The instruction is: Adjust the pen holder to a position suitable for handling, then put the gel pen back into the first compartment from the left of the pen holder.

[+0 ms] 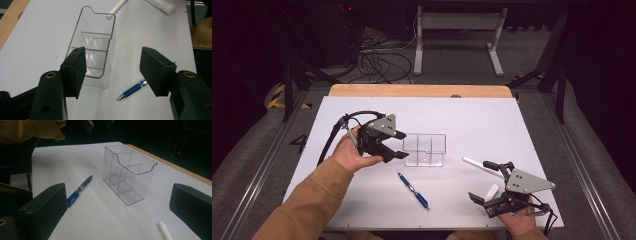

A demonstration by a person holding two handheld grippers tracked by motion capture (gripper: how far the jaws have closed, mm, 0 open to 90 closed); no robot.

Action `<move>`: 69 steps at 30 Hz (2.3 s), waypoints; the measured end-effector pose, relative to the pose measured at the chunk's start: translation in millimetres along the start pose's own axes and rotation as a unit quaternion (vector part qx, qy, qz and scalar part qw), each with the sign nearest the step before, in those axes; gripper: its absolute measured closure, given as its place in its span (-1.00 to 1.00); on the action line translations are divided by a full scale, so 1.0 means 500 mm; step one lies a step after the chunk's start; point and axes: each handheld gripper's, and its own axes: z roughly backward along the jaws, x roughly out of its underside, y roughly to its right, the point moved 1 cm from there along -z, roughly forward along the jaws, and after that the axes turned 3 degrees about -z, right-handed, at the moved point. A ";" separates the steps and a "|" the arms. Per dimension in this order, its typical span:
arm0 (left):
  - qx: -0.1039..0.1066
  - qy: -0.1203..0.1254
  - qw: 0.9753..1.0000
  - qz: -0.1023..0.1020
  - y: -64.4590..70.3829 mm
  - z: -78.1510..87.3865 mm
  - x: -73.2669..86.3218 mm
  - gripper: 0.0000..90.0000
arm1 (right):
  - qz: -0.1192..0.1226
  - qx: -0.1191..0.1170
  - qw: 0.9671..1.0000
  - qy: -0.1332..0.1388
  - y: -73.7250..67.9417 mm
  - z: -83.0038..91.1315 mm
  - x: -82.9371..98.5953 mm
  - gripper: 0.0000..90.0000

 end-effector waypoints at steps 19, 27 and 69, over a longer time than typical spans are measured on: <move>-0.033 0.095 0.994 0.041 0.072 0.054 0.056 -0.51 | -0.012 -0.012 1.000 0.010 0.001 -0.012 -0.020 -1.00; -0.058 0.111 0.991 0.054 0.088 0.062 0.071 -0.64 | -0.012 -0.014 1.000 0.011 -0.001 -0.017 -0.028 -0.99; -0.164 0.162 0.963 0.139 0.184 0.052 0.233 -0.62 | -0.050 0.003 0.998 -0.026 -0.011 -0.049 -0.048 -0.43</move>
